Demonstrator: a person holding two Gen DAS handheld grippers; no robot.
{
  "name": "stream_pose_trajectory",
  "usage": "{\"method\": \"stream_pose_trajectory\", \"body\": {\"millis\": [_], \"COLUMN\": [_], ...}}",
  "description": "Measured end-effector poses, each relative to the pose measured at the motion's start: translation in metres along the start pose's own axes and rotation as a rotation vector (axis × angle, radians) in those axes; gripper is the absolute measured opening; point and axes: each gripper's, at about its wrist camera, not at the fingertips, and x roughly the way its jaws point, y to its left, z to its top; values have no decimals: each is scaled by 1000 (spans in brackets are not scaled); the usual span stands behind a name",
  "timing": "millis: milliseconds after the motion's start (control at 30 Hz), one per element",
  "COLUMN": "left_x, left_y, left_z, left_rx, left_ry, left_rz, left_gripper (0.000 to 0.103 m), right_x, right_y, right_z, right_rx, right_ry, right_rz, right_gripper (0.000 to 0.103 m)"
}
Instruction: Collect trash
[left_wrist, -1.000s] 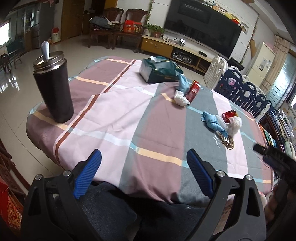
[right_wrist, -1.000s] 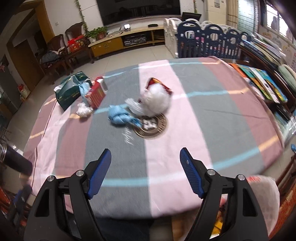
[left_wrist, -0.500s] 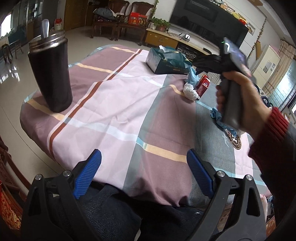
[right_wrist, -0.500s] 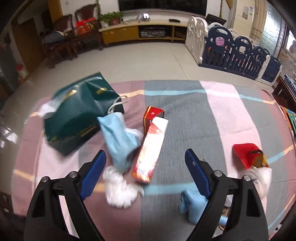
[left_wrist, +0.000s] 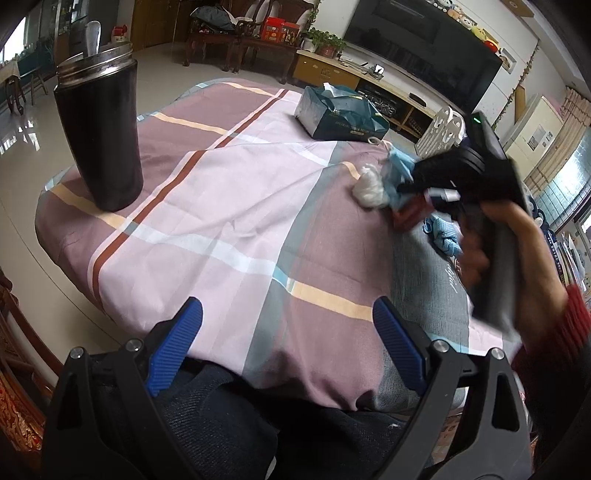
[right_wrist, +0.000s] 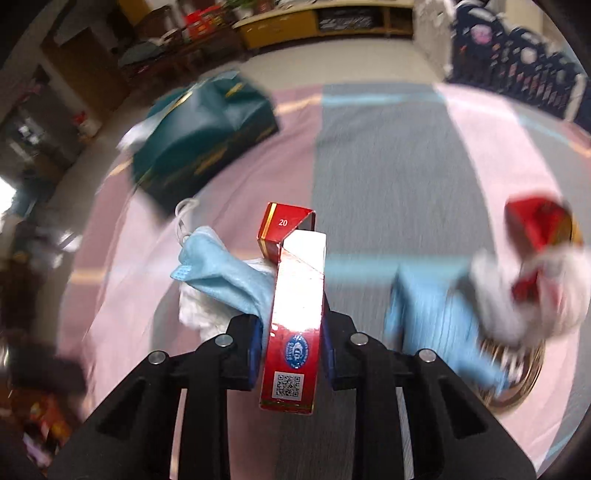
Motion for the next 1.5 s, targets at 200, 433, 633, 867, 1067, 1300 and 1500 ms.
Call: {"method": "stream_pose_trajectory", "body": {"millis": [200,433,633,867,1067,1300,1500], "left_x": [-1,-1,1,3,6,6,15], "left_y": [-3,-5,4,8,10,7,11], "left_z": [-2,-3,-1,-1,0,-1,10], "left_rx": [13,18,-41,-50,-66,-45,-112], "left_ry": [-9,-14,-4,-1,10,7,43], "left_rz": [10,17,7,20,27,40,-48], "left_gripper": [93,93,93,93,93,93,92], "right_x": [-43,-93,-87,-32,-34,-96,-135], "right_y": [-19,-52,-6,47,41,11,-34], "right_z": [-72,-86,-79,-78,-84,-89,-114], "right_rx": [14,50,-64,-152,-136,-74,10], "right_ry": [86,-94,-103,26,18,-131,-201], "right_rz": [115,-43,-11,-16,-23,-18,-48], "right_gripper": [50,72,72,53,12,11,11]}}
